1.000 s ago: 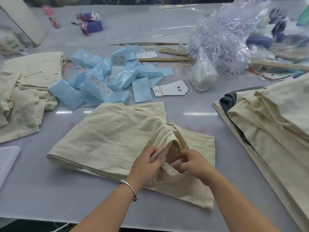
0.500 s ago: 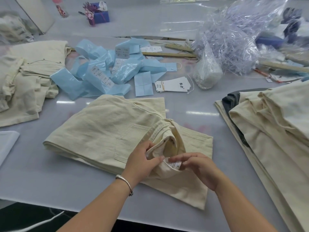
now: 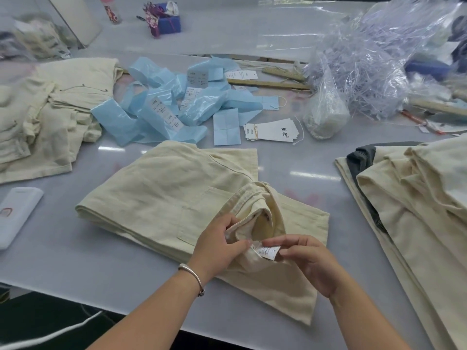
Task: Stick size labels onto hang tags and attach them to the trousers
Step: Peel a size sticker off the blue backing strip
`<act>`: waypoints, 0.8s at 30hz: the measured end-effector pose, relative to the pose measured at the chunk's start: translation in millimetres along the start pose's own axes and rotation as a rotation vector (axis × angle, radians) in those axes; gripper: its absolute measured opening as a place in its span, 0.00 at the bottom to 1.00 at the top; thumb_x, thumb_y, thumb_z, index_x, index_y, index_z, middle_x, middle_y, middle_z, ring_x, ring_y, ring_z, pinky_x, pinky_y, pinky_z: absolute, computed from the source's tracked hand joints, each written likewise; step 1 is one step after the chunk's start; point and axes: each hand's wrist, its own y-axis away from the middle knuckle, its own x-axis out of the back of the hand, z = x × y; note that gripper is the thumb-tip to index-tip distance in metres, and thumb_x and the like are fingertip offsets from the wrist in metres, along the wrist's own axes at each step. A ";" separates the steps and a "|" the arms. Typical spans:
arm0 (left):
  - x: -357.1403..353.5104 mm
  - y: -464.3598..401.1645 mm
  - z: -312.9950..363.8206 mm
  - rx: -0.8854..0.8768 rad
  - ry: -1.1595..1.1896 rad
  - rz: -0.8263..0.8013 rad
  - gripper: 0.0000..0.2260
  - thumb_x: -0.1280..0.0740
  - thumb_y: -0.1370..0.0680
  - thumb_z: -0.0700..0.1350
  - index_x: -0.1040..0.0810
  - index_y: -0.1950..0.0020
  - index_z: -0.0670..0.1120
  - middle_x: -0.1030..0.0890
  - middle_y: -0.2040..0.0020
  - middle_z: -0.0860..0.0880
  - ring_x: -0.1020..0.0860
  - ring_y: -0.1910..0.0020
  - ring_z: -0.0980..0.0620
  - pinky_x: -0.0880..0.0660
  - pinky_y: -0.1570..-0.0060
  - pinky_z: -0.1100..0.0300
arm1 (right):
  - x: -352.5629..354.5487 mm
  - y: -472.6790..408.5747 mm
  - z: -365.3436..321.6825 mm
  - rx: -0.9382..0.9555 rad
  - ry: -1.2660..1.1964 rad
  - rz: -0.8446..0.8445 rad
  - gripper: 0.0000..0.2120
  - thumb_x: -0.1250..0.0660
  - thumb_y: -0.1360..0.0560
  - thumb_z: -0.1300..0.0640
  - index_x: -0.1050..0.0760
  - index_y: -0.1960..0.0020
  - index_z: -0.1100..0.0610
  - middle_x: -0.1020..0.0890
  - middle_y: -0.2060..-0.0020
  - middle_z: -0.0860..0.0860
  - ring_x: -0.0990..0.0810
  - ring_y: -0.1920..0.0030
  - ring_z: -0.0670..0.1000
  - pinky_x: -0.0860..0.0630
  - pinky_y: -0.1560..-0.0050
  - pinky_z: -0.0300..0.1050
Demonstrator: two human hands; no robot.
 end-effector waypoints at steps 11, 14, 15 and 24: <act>56.0 -20.1 -15.7 -0.045 0.090 -0.068 0.01 0.30 0.29 0.47 0.20 0.59 0.53 0.19 0.61 0.59 0.21 0.59 0.61 0.25 0.57 0.66 | -52.1 -42.6 -52.0 0.469 0.526 0.684 0.11 0.31 0.30 0.68 0.20 0.60 0.53 0.18 0.65 0.47 0.21 0.60 0.41 0.29 0.60 0.28; 93.2 -31.5 -33.4 0.016 0.090 0.024 0.04 0.30 0.27 0.44 0.20 0.60 0.52 0.18 0.62 0.55 0.21 0.59 0.58 0.26 0.58 0.68 | -81.7 -74.5 -66.2 0.520 0.663 0.604 0.13 0.30 0.31 0.68 0.21 0.58 0.50 0.18 0.60 0.44 0.22 0.56 0.42 0.30 0.54 0.32; 108.9 -35.8 -40.8 0.053 0.095 0.051 0.05 0.30 0.26 0.42 0.20 0.61 0.51 0.18 0.62 0.54 0.21 0.60 0.57 0.27 0.59 0.68 | -93.9 -88.5 -70.1 0.523 0.697 0.567 0.12 0.30 0.31 0.68 0.21 0.58 0.50 0.18 0.60 0.44 0.22 0.56 0.42 0.30 0.53 0.31; 249.8 -90.0 -97.4 0.196 0.450 0.105 0.08 0.38 0.22 0.32 0.23 0.58 0.40 0.20 0.65 0.46 0.20 0.67 0.48 0.21 0.63 0.55 | -228.9 -260.6 -82.3 0.386 0.777 0.430 0.07 0.28 0.27 0.55 0.23 0.50 0.50 0.19 0.60 0.44 0.22 0.58 0.40 0.29 0.57 0.34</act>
